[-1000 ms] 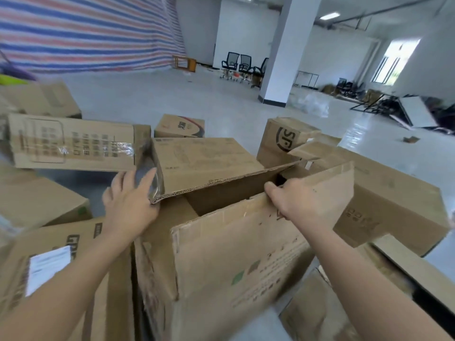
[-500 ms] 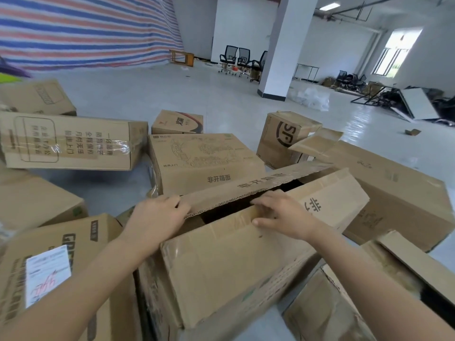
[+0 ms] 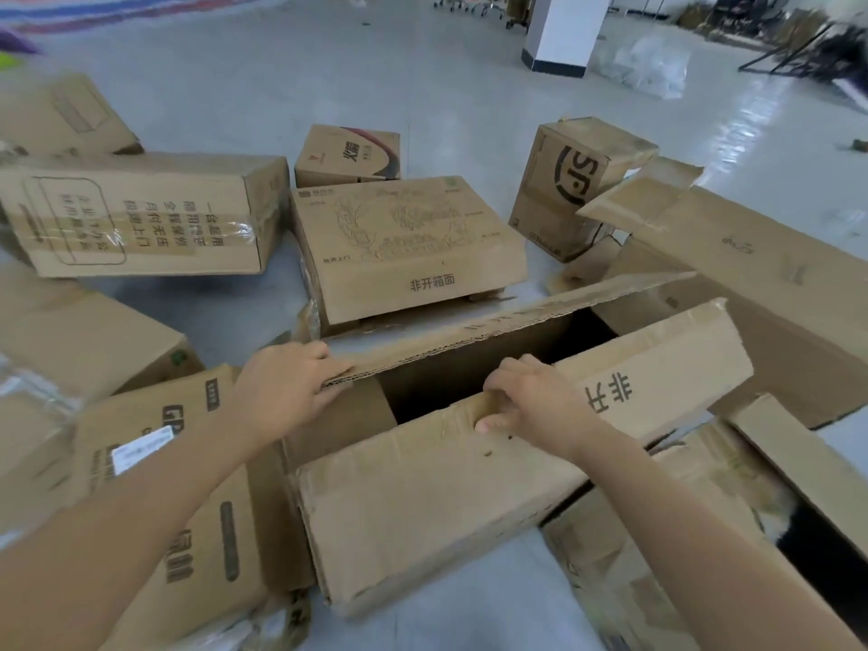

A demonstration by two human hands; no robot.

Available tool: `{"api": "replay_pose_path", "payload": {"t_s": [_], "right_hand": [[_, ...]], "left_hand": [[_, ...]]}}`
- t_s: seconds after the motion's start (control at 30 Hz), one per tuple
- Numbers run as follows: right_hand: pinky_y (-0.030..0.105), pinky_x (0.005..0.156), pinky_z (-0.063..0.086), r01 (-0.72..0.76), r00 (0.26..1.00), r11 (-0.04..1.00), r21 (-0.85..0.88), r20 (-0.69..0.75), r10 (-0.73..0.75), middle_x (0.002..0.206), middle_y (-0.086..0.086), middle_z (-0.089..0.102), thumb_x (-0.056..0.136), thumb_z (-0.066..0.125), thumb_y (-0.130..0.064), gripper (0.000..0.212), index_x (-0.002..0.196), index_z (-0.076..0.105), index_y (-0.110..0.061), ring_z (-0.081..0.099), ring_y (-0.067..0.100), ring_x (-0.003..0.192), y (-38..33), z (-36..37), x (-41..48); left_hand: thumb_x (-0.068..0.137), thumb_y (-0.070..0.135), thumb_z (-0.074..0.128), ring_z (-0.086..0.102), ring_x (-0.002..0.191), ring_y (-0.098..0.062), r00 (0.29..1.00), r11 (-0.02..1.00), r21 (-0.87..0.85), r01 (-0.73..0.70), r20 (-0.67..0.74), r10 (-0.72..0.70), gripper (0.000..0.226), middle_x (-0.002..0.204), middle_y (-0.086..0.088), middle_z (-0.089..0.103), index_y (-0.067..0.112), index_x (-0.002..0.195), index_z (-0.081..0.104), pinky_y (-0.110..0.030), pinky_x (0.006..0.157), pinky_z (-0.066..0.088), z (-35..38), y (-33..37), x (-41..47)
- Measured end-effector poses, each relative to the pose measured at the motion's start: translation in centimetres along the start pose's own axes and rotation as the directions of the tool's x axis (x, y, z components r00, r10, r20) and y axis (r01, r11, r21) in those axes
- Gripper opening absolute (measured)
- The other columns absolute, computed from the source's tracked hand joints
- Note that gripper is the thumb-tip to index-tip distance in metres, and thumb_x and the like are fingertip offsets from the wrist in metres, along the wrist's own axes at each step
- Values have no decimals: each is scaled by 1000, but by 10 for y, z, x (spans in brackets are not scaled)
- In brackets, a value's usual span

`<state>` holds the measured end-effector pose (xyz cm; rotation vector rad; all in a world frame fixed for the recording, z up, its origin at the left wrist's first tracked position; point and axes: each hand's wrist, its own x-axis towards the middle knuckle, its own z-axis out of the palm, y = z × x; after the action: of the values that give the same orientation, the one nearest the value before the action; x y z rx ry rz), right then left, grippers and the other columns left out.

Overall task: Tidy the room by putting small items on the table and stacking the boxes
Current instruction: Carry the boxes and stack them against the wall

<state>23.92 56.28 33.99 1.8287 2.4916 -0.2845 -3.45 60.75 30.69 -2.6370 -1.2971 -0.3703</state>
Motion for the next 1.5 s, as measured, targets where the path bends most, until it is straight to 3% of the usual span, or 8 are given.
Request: {"api": "replay_pose_path", "payload": {"t_s": [0.07, 0.17, 0.3, 0.37, 0.6, 0.73, 1.07, 1.5], "right_hand": [[30, 75, 43, 51, 996, 994, -101, -61, -57, 93, -3, 61, 70, 76, -45, 39, 97, 66, -20, 56, 18, 89, -4, -12, -15], [19, 49, 36, 27, 999, 991, -128, -29, -31, 55, -13, 55, 35, 90, -50, 44, 62, 62, -29, 54, 10, 52, -6, -26, -40], [29, 87, 33, -34, 985, 999, 18, 171, 30, 116, -2, 62, 87, 61, -38, 37, 121, 59, -22, 50, 21, 110, -6, -48, -71], [26, 94, 31, -137, 962, 986, 93, 251, 110, 124, 1, 53, 91, 54, -37, 43, 133, 49, -27, 42, 22, 118, -2, -65, -80], [23, 75, 31, -106, 918, 985, 139, 395, 44, 83, 0, 52, 87, 63, -31, 13, 85, 58, -20, 47, 17, 83, -20, -196, -83], [22, 61, 36, 3, 908, 999, 48, 419, -23, 70, -4, 45, 90, 60, -19, 37, 62, 38, -28, 47, 18, 79, -49, -270, -82], [25, 56, 35, 352, 885, 908, 229, 235, -403, 66, -5, 50, 77, 70, -44, 37, 59, 44, -27, 55, 17, 75, -179, -385, -129], [27, 53, 35, 741, 593, 604, 293, 136, -793, 64, -3, 52, 71, 75, -48, 42, 60, 46, -19, 53, 16, 66, -434, -419, -259]], "left_hand": [[83, 26, 69, 68, 78, -21, 986, 991, -62, 120, 127, -111, 28, 87, -2, 68, 24, 111, 70, -27, 55, 48, -18, 1, 9], [100, 32, 38, 55, 114, -15, 891, 980, 11, 199, 415, -186, 37, 124, 5, 58, 29, 136, 47, -27, 85, 43, -39, 22, 16], [100, 28, 39, 55, 115, -18, 825, 910, -119, 396, 482, -296, 34, 124, 1, 60, 20, 128, 55, -26, 86, 40, -77, 46, 14], [100, 28, 40, 56, 110, -19, 814, 885, -170, 434, 495, -304, 32, 121, 0, 62, 18, 125, 58, -28, 87, 42, -104, 55, 14], [100, 28, 40, 56, 103, -25, 784, 822, -158, 548, 439, -438, 31, 111, -5, 60, 12, 115, 61, -34, 84, 43, -238, 75, 18], [102, 29, 31, 48, 117, -22, 743, 837, 10, 547, 455, -491, 37, 125, -2, 52, 18, 129, 52, -31, 92, 41, -329, 77, 19], [103, 30, 27, 41, 118, -20, 636, 678, 429, 597, 262, -726, 37, 131, 1, 44, 32, 136, 43, -28, 90, 35, -526, 78, -72], [102, 31, 31, 46, 112, -17, 162, 164, 519, 839, 49, -986, 33, 120, 2, 51, 29, 128, 51, -27, 85, 43, -723, 154, -336]]}}
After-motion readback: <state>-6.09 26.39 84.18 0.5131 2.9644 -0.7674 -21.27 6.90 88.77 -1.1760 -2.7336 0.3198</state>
